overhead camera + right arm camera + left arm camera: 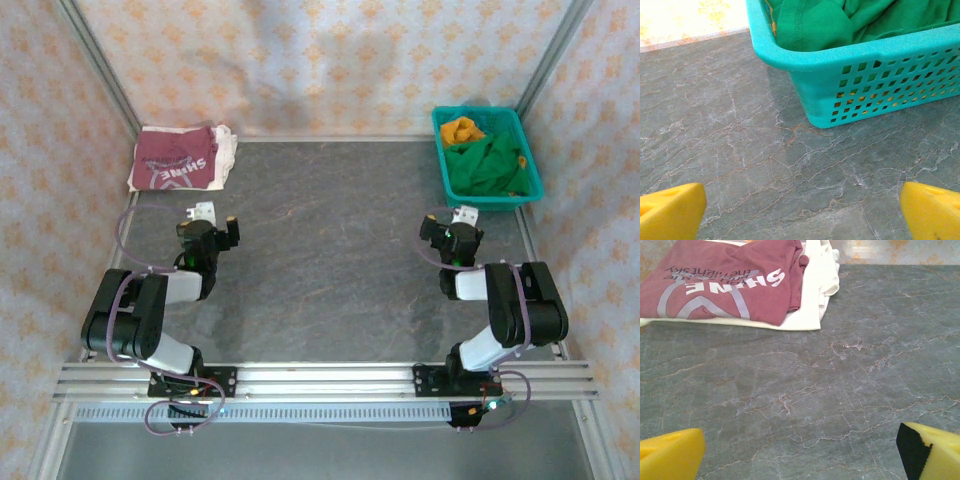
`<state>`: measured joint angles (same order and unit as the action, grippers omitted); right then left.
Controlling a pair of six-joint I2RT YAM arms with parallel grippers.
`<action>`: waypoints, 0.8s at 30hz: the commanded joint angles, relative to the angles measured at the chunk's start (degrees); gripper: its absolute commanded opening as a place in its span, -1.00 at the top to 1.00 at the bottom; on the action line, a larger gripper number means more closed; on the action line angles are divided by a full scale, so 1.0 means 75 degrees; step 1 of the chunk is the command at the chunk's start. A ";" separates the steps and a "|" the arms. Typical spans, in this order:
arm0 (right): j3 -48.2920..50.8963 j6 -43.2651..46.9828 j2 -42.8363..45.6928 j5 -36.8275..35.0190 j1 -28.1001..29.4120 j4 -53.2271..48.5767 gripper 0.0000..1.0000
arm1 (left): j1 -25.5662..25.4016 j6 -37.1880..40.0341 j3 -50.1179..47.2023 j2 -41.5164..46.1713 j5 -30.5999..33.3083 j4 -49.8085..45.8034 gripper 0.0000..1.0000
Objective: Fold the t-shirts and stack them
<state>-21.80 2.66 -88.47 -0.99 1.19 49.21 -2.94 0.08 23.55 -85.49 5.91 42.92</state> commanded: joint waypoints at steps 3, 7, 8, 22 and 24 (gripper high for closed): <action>-0.0152 0.0006 -0.0011 0.0095 -0.0042 0.0001 -0.99 | 0.0076 0.0048 0.0153 -0.0027 -0.0110 -0.0124 -1.00; 0.0000 0.0083 0.0533 -0.0306 0.0135 -0.0018 -0.99 | 0.0008 0.0110 0.0177 0.0259 -0.0047 -0.0333 -1.00; 0.0016 0.0161 0.1017 -0.0577 0.0266 -0.0408 -0.99 | -0.0131 0.0195 0.0272 0.0680 0.0192 -0.0831 -1.00; -0.7183 -0.2479 -0.0014 0.0096 -0.0816 -0.8900 -0.83 | -0.2707 -0.0081 0.5180 0.1083 -0.0170 -0.5192 -1.00; -0.8241 -0.2533 -0.0910 0.0257 -0.1121 -0.9672 -0.86 | -0.3169 0.0012 0.6121 0.0241 -0.0594 -0.5668 -1.00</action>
<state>-77.45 -11.88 -87.92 -2.20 -4.16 -6.92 -23.14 -1.41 63.72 -76.79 7.55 10.92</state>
